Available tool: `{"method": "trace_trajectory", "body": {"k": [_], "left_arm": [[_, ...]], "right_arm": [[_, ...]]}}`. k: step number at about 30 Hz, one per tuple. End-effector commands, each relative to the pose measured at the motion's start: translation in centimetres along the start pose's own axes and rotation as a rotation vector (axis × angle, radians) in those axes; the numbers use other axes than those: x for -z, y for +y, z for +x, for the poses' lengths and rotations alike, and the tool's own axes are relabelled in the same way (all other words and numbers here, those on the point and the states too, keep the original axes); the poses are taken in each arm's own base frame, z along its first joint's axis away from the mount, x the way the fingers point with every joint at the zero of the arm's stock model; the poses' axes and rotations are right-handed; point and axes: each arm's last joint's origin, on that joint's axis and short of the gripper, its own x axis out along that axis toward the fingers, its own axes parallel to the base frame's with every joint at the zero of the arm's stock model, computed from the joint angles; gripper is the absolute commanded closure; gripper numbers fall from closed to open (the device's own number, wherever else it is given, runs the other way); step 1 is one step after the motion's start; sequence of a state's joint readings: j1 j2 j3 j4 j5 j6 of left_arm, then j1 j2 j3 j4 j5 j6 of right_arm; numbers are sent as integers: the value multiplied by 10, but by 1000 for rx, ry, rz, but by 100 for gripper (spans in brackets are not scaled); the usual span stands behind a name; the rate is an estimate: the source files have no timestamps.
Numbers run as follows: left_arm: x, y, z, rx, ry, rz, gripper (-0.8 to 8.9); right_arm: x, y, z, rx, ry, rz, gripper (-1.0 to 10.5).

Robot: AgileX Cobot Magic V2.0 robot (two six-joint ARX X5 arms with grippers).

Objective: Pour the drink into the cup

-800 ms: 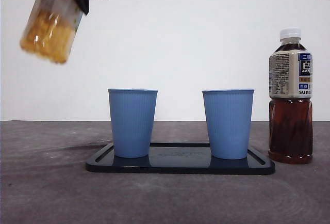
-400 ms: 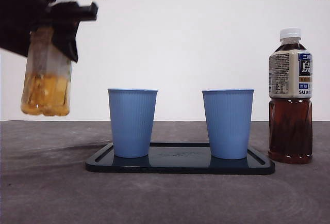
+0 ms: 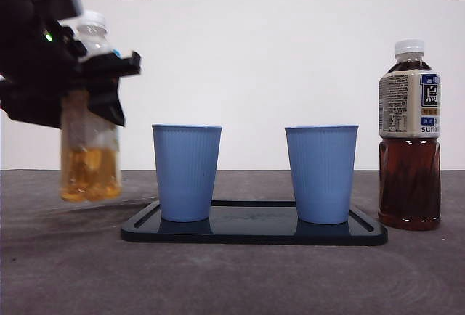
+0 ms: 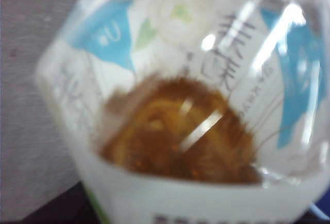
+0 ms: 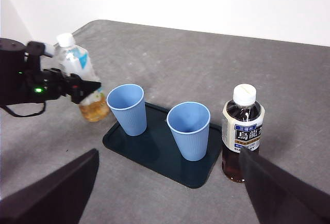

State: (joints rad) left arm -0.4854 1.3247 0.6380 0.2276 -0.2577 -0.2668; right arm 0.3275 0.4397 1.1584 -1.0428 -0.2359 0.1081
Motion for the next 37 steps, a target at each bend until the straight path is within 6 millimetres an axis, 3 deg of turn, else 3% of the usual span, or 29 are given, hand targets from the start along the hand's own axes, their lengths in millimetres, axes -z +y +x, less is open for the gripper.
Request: {"method": "trace_trajectory", "body": {"k": [1, 7, 15, 19, 25, 31, 37], "left_arm": [[-3, -3, 10, 10, -41, 15, 660], [7, -4, 22, 8, -13, 27, 660], [7, -4, 22, 8, -13, 41, 651], [7, -4, 22, 9, -14, 41, 496], [7, -4, 22, 9, -16, 40, 383], [0, -4, 14, 15, -36, 35, 340], [-14, -2, -10, 30, -70, 22, 340]], "right_arm": [[-4, 1, -3, -11, -22, -11, 512], [-4, 1, -3, -11, -21, -8, 512], [-4, 1, -3, -11, -21, 5, 512], [-4, 1, -3, -11, -21, 9, 512], [-4, 1, -3, -10, -22, 9, 512], [-4, 1, -3, -10, -22, 9, 512], [-4, 1, -3, -10, -22, 16, 512]]}}
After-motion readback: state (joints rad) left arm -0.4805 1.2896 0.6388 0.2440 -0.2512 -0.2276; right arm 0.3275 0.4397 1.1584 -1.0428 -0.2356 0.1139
